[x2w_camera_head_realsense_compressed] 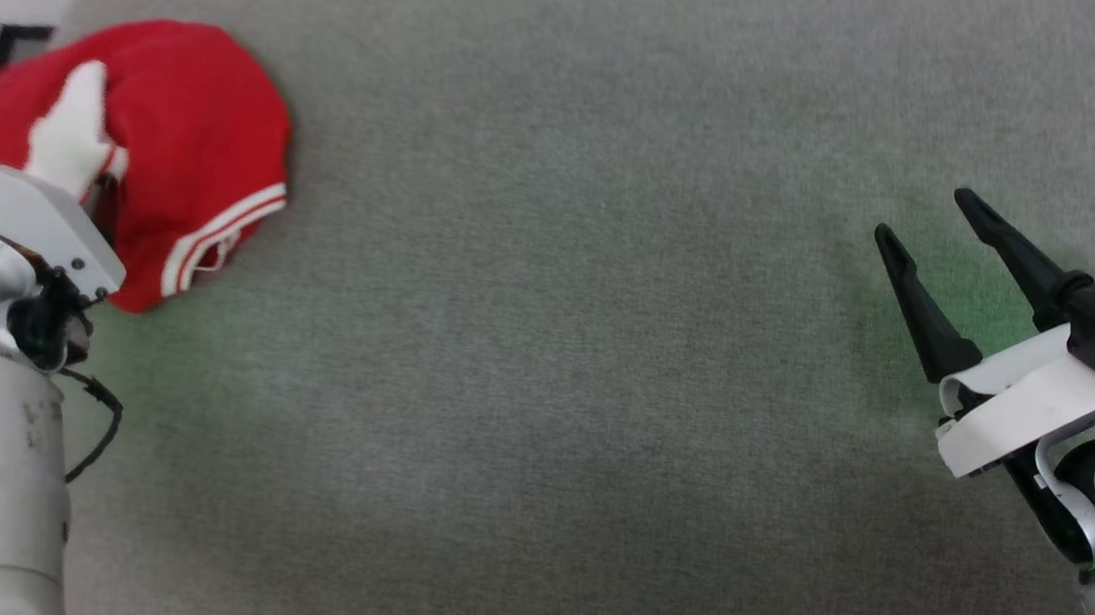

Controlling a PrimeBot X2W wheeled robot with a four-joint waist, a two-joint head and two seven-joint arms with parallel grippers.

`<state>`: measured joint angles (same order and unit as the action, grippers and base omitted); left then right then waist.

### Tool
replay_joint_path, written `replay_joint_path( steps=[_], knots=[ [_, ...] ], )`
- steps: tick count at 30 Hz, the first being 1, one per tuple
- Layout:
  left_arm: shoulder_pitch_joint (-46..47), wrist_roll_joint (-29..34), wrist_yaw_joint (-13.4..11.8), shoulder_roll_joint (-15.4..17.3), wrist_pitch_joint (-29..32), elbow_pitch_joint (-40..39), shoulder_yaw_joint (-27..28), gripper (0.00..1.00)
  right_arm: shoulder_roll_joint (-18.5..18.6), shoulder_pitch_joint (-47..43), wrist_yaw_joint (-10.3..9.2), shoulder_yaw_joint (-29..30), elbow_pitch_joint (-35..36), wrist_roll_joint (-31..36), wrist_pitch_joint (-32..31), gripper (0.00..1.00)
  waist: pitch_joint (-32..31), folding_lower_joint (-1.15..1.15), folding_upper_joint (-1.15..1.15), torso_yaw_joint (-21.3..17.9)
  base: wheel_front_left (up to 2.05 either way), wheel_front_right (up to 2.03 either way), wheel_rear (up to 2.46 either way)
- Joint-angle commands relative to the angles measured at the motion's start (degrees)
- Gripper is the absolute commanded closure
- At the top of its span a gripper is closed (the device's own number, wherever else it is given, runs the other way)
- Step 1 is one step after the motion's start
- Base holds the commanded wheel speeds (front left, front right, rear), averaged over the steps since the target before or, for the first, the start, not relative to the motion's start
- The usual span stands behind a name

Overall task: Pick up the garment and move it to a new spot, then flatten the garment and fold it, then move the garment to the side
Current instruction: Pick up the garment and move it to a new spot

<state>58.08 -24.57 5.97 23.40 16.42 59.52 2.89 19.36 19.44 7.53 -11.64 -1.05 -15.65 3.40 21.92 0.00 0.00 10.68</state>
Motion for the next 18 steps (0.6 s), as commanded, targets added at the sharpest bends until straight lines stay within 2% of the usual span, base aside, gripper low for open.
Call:
replay_joint_path(
  steps=[1, 10, 12, 18],
  knots=[
    [1.45, 0.53, -0.27, 0.14, 0.71, 1.53, -0.46, 0.00, 0.34, 0.95, -0.08, 0.09, 0.55, 0.26, -0.36, 0.00, 3.67, 0.00, 0.00, -2.00, 0.00, 0.00, 0.00],
    [4.58, -0.39, 0.13, -0.84, 6.27, 10.67, -1.60, 0.00, 1.28, 2.18, -0.08, 0.47, 2.31, 0.79, -1.78, 0.00, 6.53, 0.00, 0.00, -2.25, 0.00, 0.00, 0.00],
    [4.60, -0.03, -0.22, -1.22, 7.85, 12.04, -2.27, 0.00, 1.34, 2.35, -0.08, 0.46, 2.46, 0.84, -2.10, 0.00, 6.88, 0.00, 0.00, -2.25, 0.00, 0.00, 0.00],
    [4.29, -1.14, 0.95, -2.93, 12.50, 14.20, -3.03, 0.00, 1.41, 2.70, -0.08, 0.34, 2.53, 0.86, -2.64, 0.00, 7.09, 0.00, 0.00, -2.29, 0.00, 0.00, 0.00]
  ],
)
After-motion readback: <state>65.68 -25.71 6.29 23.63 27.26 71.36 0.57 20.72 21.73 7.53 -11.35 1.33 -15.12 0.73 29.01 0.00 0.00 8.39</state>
